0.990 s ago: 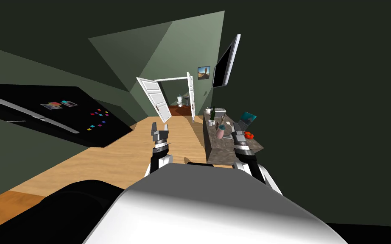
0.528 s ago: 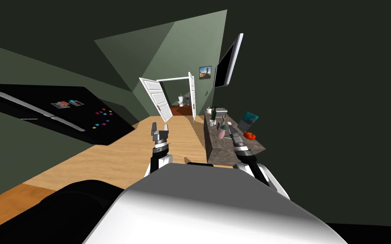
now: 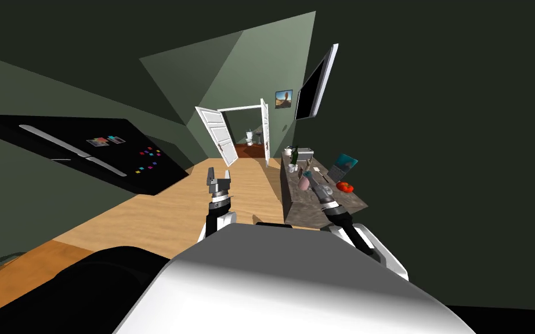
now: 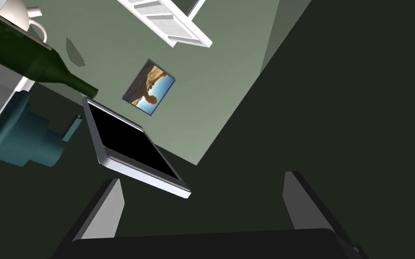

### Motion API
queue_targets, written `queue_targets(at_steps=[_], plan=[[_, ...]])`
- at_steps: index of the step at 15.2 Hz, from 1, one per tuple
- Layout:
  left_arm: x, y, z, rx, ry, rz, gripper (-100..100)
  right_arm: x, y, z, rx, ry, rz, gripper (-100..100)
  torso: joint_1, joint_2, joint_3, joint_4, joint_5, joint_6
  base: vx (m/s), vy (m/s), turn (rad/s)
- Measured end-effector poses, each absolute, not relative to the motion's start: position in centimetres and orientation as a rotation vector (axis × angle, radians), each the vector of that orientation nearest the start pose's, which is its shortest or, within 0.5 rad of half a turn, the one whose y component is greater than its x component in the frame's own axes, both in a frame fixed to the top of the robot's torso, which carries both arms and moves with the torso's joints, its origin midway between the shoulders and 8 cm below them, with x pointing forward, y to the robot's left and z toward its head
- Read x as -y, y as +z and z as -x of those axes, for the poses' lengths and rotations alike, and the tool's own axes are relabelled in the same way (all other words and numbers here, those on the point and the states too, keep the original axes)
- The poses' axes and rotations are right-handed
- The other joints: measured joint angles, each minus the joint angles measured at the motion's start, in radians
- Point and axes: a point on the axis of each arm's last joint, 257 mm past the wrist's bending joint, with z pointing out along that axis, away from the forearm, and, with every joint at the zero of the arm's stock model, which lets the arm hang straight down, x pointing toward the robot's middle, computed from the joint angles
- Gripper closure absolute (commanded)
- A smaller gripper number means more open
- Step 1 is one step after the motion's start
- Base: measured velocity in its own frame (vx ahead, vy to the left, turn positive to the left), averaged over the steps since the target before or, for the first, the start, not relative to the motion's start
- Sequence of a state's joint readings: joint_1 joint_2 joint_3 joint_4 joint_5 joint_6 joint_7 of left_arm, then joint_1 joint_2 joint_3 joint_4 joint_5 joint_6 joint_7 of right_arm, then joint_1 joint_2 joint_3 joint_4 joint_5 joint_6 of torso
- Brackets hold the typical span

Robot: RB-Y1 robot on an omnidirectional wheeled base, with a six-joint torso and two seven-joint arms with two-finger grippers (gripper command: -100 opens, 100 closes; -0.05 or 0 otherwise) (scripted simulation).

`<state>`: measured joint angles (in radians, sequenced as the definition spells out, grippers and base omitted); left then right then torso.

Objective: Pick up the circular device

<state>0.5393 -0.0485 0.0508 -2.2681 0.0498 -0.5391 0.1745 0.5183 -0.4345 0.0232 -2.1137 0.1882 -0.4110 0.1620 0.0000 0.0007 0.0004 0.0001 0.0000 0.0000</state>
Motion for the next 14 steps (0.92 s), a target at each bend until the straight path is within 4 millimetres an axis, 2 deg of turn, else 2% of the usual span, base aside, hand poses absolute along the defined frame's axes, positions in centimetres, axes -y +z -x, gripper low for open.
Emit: queue_targets(at_steps=[6, 14], plan=[[-31.1, 1.5, -33.0, -0.486, -1.423, 0.780, 0, 25.0, -13.1, -37.8, -1.391, 0.874, -0.183, -100, 0.000, 0.000, 0.000, 0.000, 0.000, 0.000, -0.011, 0.010, 0.067], [-31.1, 1.5, -33.0, -0.486, -1.423, 0.780, 0, 26.4, -18.4, -37.0, -1.580, 0.773, -0.017, -100, 0.000, 0.000, 0.000, 0.000, 0.000, 0.000, -0.010, 0.010, 0.073]])
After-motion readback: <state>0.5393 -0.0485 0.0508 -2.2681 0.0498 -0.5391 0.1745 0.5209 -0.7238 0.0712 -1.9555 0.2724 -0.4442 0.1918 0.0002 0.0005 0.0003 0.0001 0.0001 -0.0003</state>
